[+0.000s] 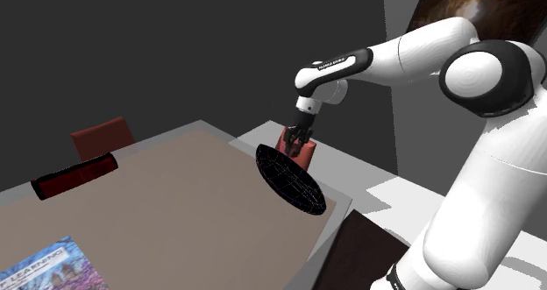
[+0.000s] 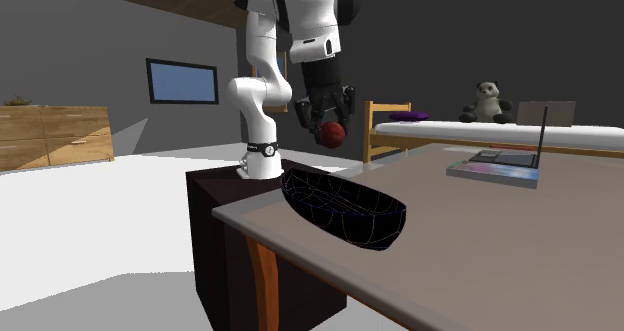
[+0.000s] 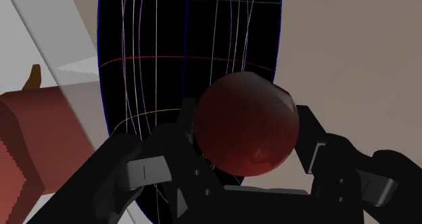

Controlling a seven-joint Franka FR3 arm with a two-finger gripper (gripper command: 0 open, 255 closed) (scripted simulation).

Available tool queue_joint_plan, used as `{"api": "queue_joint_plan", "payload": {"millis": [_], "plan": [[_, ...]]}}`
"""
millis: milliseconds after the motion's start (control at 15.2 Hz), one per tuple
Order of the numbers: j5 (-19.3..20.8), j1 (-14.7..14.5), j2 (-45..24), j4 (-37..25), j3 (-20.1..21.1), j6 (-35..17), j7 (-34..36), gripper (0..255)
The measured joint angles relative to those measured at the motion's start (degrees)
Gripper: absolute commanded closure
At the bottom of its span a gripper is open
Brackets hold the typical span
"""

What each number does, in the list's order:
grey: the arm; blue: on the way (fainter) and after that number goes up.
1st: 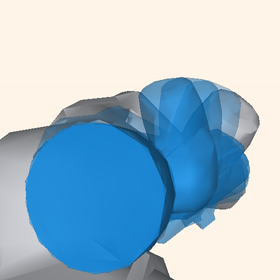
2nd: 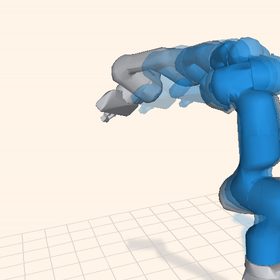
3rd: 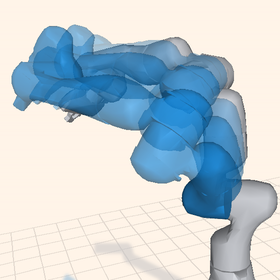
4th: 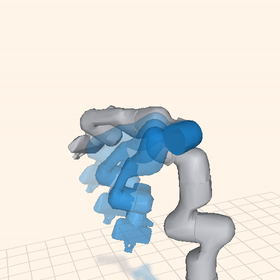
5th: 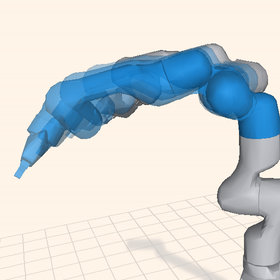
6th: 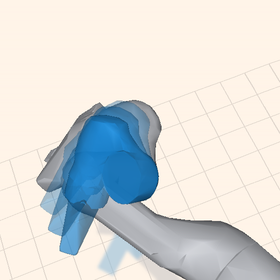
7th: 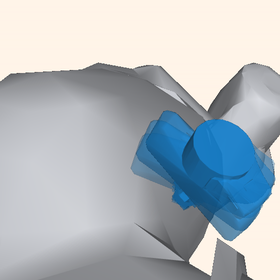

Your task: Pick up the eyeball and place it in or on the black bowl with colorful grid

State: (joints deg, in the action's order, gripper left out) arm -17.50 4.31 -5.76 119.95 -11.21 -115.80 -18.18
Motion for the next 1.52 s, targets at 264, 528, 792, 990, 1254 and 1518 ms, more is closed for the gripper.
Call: {"api": "queue_joint_plan", "payload": {"millis": [264, 528, 792, 990, 1254, 1518], "plan": [[-0.82, 0.1, -1.89, 1.01, 0.06, -2.61, -1.25, 255], [-1.67, 0.25, -3.71, 1.82, 0.14, -5.0, -2.47, 255], [-2.71, 0.22, -5.66, 2.69, 0.44, -7.66, -3.51, 255], [-2.86, 0.27, -5.94, 2.85, 0.45, -8.06, -3.75, 255], [-2.88, 0.28, -5.98, 2.85, 0.45, -8.1, -3.78, 0], [-2.88, 0.28, -5.98, 2.85, 0.45, -8.11, -3.78, 0]]}}
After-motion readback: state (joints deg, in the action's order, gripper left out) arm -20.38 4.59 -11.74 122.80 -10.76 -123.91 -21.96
